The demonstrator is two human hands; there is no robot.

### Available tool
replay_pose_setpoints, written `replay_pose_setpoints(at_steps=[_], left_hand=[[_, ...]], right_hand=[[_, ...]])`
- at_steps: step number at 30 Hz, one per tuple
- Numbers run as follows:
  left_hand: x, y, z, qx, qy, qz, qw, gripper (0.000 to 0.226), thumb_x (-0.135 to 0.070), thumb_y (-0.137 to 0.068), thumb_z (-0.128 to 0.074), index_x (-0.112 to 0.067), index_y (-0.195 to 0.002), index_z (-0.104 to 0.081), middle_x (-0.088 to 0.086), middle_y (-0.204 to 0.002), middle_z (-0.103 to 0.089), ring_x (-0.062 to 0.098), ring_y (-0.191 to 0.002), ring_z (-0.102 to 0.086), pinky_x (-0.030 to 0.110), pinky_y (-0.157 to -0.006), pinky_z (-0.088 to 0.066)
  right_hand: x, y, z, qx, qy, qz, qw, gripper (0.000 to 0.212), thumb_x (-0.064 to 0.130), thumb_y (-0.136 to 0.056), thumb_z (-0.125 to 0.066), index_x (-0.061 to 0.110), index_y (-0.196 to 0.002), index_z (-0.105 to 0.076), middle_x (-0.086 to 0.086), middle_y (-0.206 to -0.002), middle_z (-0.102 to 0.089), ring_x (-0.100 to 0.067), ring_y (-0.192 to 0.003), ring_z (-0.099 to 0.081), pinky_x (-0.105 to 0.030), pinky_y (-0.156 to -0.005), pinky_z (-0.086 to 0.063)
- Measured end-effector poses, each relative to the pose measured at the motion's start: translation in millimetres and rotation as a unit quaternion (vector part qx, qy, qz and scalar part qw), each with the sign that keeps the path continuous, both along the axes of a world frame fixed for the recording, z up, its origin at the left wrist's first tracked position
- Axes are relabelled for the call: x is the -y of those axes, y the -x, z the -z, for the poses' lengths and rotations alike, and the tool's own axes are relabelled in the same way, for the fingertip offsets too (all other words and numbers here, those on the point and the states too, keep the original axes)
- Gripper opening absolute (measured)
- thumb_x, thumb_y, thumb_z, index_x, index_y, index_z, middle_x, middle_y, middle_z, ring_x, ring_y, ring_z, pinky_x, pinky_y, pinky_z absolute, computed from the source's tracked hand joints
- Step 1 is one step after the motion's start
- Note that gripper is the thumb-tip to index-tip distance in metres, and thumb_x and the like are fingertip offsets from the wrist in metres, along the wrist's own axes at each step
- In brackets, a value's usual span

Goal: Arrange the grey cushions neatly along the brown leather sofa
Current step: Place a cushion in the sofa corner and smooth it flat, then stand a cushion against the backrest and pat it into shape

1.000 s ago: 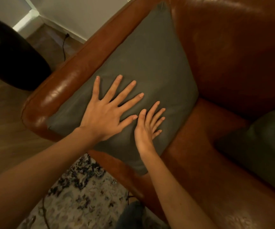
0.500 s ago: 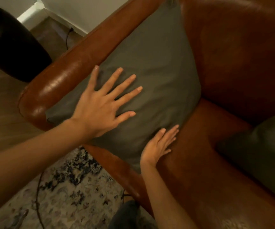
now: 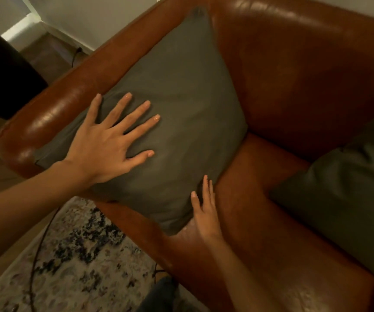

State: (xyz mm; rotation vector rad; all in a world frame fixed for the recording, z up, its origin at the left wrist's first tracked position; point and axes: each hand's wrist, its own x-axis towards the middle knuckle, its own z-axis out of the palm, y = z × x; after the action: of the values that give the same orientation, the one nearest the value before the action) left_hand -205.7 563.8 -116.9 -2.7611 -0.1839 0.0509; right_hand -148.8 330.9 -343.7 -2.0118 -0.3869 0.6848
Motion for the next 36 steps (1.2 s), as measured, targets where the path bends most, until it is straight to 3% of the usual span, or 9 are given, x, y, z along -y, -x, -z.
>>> replay_pose_setpoints(at_steps=[3,5,9,14,22,25,29,33,36], left_hand=[[21,-12,-8,0.038,0.058,-0.07,0.995,0.075,-0.065,-0.093,-0.021,-0.02,-0.152,-0.03,0.0,-0.158,-0.031,0.028,-0.148,-0.019,0.065,-0.114,-0.008],[42,-28,-12,0.091,0.107,-0.118,0.983,0.069,-0.057,-0.093,-0.031,-0.013,-0.143,-0.045,0.005,-0.153,-0.041,0.03,-0.147,-0.023,0.065,-0.114,-0.008],[95,-73,-21,0.167,0.194,-0.15,0.955,0.047,-0.038,-0.096,-0.049,-0.009,-0.133,-0.055,0.01,-0.145,-0.049,0.027,-0.146,-0.025,0.062,-0.116,-0.009],[185,-139,-32,0.182,0.267,-0.127,0.938,0.041,-0.038,-0.096,-0.049,-0.015,-0.13,-0.057,0.006,-0.138,-0.055,0.025,-0.146,-0.024,0.068,-0.112,-0.004],[334,-226,-50,0.162,0.421,-0.057,0.891,0.047,-0.048,-0.098,-0.044,-0.022,-0.137,-0.048,0.003,-0.142,-0.049,0.026,-0.138,-0.034,0.059,-0.113,-0.022],[375,-258,-48,0.135,0.511,-0.042,0.848,0.068,-0.058,-0.095,-0.045,-0.022,-0.15,-0.029,0.005,-0.154,-0.032,0.031,-0.141,-0.03,0.053,-0.112,-0.029],[411,-286,-32,0.095,0.637,-0.11,0.757,0.103,-0.071,-0.083,-0.054,-0.031,-0.154,0.008,0.0,-0.163,-0.003,0.031,-0.147,-0.017,0.052,-0.116,-0.023],[418,-293,-11,0.141,0.632,-0.136,0.75,0.112,-0.076,-0.075,-0.058,-0.028,-0.155,0.004,-0.002,-0.159,-0.01,0.031,-0.144,-0.023,0.055,-0.115,-0.025],[412,-297,-4,0.127,0.681,-0.167,0.702,0.116,-0.072,-0.072,-0.065,-0.029,-0.155,0.004,0.004,-0.16,-0.014,0.029,-0.144,-0.026,0.046,-0.117,-0.025]], right_hand=[[64,-17,-29,0.018,-0.006,0.044,0.999,0.04,0.023,-0.102,-0.05,0.022,-0.142,-0.05,0.004,-0.148,-0.046,-0.004,-0.135,-0.038,-0.002,-0.103,-0.02],[102,-33,-45,0.052,0.002,0.128,0.99,0.027,0.017,-0.101,-0.052,0.023,-0.124,-0.064,0.0,-0.126,-0.066,-0.01,-0.12,-0.057,-0.006,-0.099,-0.033],[178,-70,-84,0.086,-0.063,0.271,0.957,0.023,0.017,-0.099,-0.047,0.028,-0.111,-0.064,0.004,-0.09,-0.071,-0.018,-0.084,-0.069,-0.044,-0.089,-0.053],[277,-119,-146,0.197,-0.119,0.4,0.887,0.022,0.007,-0.102,-0.044,0.012,-0.11,-0.065,0.0,-0.082,-0.068,-0.005,-0.073,-0.064,-0.033,-0.078,-0.053],[412,-189,-194,0.309,-0.079,0.523,0.79,0.026,0.03,-0.097,-0.05,0.024,-0.121,-0.056,0.001,-0.116,-0.054,-0.019,-0.108,-0.055,-0.018,-0.09,-0.045],[441,-209,-184,0.241,-0.057,0.547,0.8,0.047,0.048,-0.094,-0.051,0.028,-0.136,-0.045,0.004,-0.133,-0.043,-0.018,-0.122,-0.048,-0.033,-0.105,-0.043],[455,-222,-168,0.127,-0.089,0.518,0.841,0.068,0.067,-0.091,-0.045,0.031,-0.147,-0.03,0.003,-0.149,-0.037,-0.014,-0.132,-0.042,-0.038,-0.113,-0.037],[444,-227,-158,0.038,-0.143,0.52,0.841,0.073,0.068,-0.094,-0.034,0.031,-0.154,-0.017,0.005,-0.157,-0.031,-0.011,-0.134,-0.036,-0.036,-0.114,-0.032],[431,-232,-157,0.019,-0.165,0.537,0.827,0.076,0.07,-0.094,-0.031,0.031,-0.156,-0.011,0.005,-0.16,-0.024,-0.016,-0.143,-0.03,-0.04,-0.118,-0.026]])
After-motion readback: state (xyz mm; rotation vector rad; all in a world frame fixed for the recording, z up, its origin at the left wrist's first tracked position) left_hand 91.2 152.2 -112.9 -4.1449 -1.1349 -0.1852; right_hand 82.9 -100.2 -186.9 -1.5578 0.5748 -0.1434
